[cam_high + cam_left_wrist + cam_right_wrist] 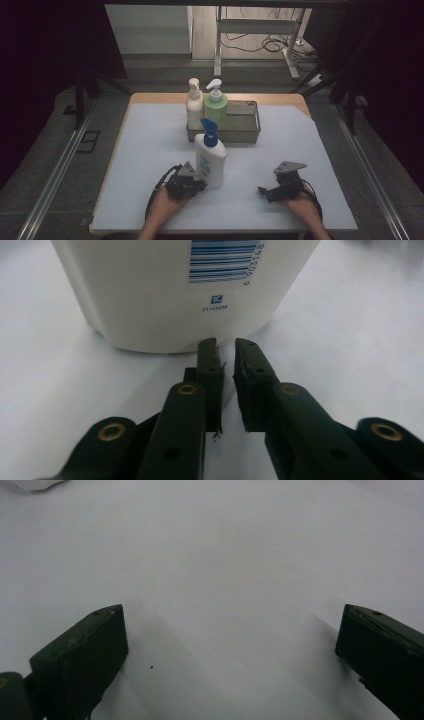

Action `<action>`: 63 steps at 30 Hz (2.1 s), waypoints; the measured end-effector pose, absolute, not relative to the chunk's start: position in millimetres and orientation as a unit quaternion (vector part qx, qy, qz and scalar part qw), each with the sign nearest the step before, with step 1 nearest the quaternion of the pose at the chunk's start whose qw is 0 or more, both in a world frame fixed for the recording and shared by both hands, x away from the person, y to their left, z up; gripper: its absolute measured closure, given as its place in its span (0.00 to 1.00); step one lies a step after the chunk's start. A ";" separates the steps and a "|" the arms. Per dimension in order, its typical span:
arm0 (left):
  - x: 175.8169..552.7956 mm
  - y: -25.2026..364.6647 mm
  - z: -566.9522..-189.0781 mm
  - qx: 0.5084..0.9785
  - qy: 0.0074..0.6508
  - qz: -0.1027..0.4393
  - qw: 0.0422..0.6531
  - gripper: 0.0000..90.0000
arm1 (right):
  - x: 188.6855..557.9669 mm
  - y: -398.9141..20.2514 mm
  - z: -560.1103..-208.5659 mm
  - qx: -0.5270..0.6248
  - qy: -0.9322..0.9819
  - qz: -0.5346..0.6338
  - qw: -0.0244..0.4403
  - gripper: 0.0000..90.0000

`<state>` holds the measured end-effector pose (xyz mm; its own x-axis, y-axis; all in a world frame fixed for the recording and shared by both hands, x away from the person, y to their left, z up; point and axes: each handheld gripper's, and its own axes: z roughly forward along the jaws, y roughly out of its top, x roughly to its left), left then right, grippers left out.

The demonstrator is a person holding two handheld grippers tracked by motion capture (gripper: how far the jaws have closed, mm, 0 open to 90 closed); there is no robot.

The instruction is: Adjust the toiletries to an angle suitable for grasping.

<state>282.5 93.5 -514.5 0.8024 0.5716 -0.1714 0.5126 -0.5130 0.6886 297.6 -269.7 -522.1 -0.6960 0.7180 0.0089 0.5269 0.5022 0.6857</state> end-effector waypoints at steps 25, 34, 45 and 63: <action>255.0 140.7 -513.0 0.842 0.388 0.106 0.360 0.29 | 287.9 -264.5 -507.0 0.341 0.861 0.357 0.125 0.05; 248.7 152.8 -516.2 0.834 0.408 0.126 0.350 0.20 | 282.0 -260.1 -496.6 0.328 0.861 0.370 0.119 0.05; 247.7 155.1 -522.2 0.833 0.412 0.143 0.340 0.15 | 279.2 -250.2 -482.1 0.315 0.860 0.385 0.112 0.05; 246.1 153.7 -524.0 0.831 0.412 0.151 0.342 0.14 | 283.8 -223.7 -455.8 0.293 0.856 0.414 0.102 0.06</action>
<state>246.1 153.7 -524.0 0.6155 0.7876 -0.0303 0.5808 -0.4272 0.6929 283.8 -223.7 -455.8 -0.8076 0.5858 0.0681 0.4172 0.4860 0.7679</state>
